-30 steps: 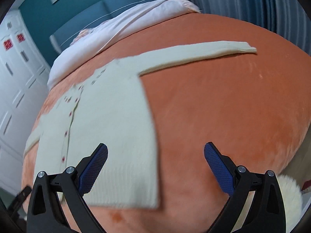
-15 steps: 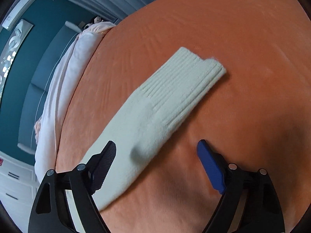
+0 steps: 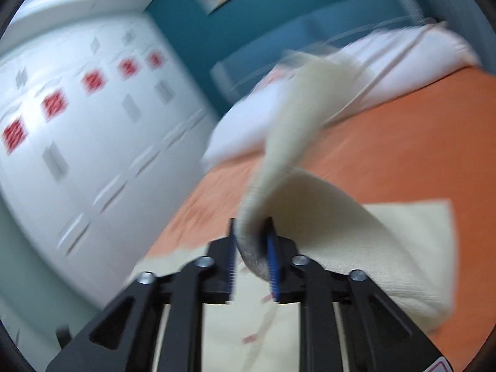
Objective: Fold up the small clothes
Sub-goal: 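Grasp a cardigan sleeve with the right tool and fold it across the body, then grasp the other sleeve cuff with the left tool and fold it across the body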
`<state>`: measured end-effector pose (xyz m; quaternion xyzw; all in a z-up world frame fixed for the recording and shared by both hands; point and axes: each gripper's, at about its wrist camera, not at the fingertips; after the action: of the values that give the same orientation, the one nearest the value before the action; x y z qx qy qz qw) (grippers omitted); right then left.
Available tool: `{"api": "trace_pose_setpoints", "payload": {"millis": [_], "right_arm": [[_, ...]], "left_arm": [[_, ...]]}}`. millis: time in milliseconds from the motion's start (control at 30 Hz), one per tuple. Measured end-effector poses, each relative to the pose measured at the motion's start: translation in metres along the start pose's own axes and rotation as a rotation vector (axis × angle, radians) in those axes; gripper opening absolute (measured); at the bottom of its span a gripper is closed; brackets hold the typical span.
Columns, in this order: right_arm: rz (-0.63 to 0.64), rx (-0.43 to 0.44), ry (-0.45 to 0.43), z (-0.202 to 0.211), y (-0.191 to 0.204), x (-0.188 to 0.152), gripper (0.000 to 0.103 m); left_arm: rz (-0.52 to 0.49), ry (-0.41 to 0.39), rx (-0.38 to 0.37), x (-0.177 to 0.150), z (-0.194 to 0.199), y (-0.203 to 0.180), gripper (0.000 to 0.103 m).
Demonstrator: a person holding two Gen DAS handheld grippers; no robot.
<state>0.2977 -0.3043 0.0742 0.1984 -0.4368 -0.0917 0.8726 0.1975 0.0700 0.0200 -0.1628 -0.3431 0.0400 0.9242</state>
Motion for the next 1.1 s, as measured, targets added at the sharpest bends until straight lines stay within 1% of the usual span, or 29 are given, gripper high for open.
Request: {"api": "trace_pose_setpoints", "payload": {"millis": [33,67,100,133,167,233,300,333,367,433,467,533,567,600,633,667,700,733,767,833,867,900,933,967,1033,1067,1100], "right_arm": [[0.050,0.004,0.061,-0.024,0.018,-0.018,0.038],[0.083,-0.009,0.119,-0.043,0.027,-0.038,0.039],[0.087,-0.025,0.163,-0.055,0.028,-0.056,0.038],[0.065,-0.035,0.186,-0.058,0.025,-0.069,0.038],[0.023,-0.044,0.198,-0.054,0.011,-0.078,0.039],[-0.091,-0.103,0.186,-0.034,-0.022,-0.097,0.039],[-0.200,-0.178,0.147,-0.007,-0.065,-0.103,0.045],[-0.244,-0.207,0.136,0.003,-0.082,-0.104,0.046],[-0.298,-0.228,0.132,0.011,-0.105,-0.105,0.047],[-0.387,-0.243,0.140,0.018,-0.132,-0.112,0.047],[-0.421,-0.240,0.144,0.021,-0.142,-0.113,0.048],[-0.473,-0.242,0.155,0.020,-0.152,-0.119,0.048],[-0.492,-0.239,0.158,0.013,-0.153,-0.120,0.048],[-0.515,-0.232,0.155,0.008,-0.155,-0.121,0.047],[-0.529,-0.227,0.145,0.004,-0.153,-0.122,0.047],[-0.534,-0.232,0.135,-0.001,-0.151,-0.120,0.040],[-0.528,-0.248,0.116,-0.002,-0.146,-0.115,0.015],[-0.518,-0.252,0.094,-0.005,-0.139,-0.110,0.013],[-0.513,-0.240,0.059,-0.005,-0.132,-0.101,0.013],[-0.473,-0.203,-0.059,0.021,-0.120,-0.085,0.013],[-0.442,-0.193,-0.113,0.033,-0.112,-0.081,0.012],[-0.420,-0.203,-0.144,0.039,-0.111,-0.081,0.012],[-0.401,-0.240,-0.137,0.037,-0.113,-0.085,0.012],[-0.394,-0.274,-0.088,0.025,-0.121,-0.092,0.012],[-0.402,-0.387,0.118,-0.014,-0.144,-0.117,0.010],[-0.410,-0.373,0.102,-0.014,-0.148,-0.123,0.009],[-0.400,-0.366,0.076,-0.005,-0.143,-0.118,0.010]], "left_arm": [[-0.005,-0.007,-0.014,0.008,-0.001,-0.003,0.098],[-0.005,-0.018,-0.028,0.016,-0.002,-0.005,0.098],[-0.006,-0.026,-0.048,0.024,-0.004,-0.007,0.098],[-0.007,-0.024,-0.070,0.032,-0.010,-0.009,0.098],[-0.005,-0.018,-0.094,0.040,-0.017,-0.011,0.098],[0.004,0.002,-0.135,0.053,-0.040,-0.015,0.098],[0.029,0.034,-0.181,0.065,-0.071,-0.018,0.098],[0.052,0.052,-0.193,0.069,-0.087,-0.018,0.098],[0.082,0.075,-0.225,0.074,-0.104,-0.018,0.098],[0.167,0.128,-0.229,0.079,-0.140,-0.014,0.098],[0.216,0.148,-0.249,0.080,-0.154,-0.011,0.098],[0.291,0.179,-0.199,0.080,-0.177,-0.006,0.094],[0.301,0.166,-0.183,0.082,-0.182,-0.006,0.087],[0.293,0.149,-0.164,0.085,-0.183,-0.007,0.067],[0.273,0.145,-0.177,0.090,-0.185,-0.011,0.052],[0.258,0.153,-0.194,0.096,-0.188,-0.014,0.024],[0.256,0.158,-0.225,0.104,-0.188,-0.014,0.012],[0.255,0.128,-0.254,0.114,-0.183,-0.015,0.012],[0.242,0.079,-0.296,0.126,-0.172,-0.019,0.011],[0.170,-0.025,-0.343,0.147,-0.146,-0.032,0.011],[0.146,-0.060,-0.362,0.153,-0.136,-0.036,0.011],[0.132,-0.073,-0.375,0.154,-0.133,-0.037,0.011],[0.111,-0.055,-0.357,0.152,-0.139,-0.037,0.011],[0.093,-0.010,-0.320,0.145,-0.154,-0.037,0.012],[0.108,0.119,-0.245,0.121,-0.194,-0.026,0.011],[0.126,0.150,-0.215,0.109,-0.206,-0.019,0.011],[0.141,0.145,-0.220,0.100,-0.210,-0.011,0.012]]}}
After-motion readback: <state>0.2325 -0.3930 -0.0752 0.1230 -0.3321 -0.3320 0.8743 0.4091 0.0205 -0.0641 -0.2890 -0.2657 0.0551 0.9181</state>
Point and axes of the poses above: each gripper's, at about its wrist camera, not at the fingertips, and z roughly against the way its jaws point, y to its left, x to its top, and after that the axes turned 11 degrees about -x, right-handed
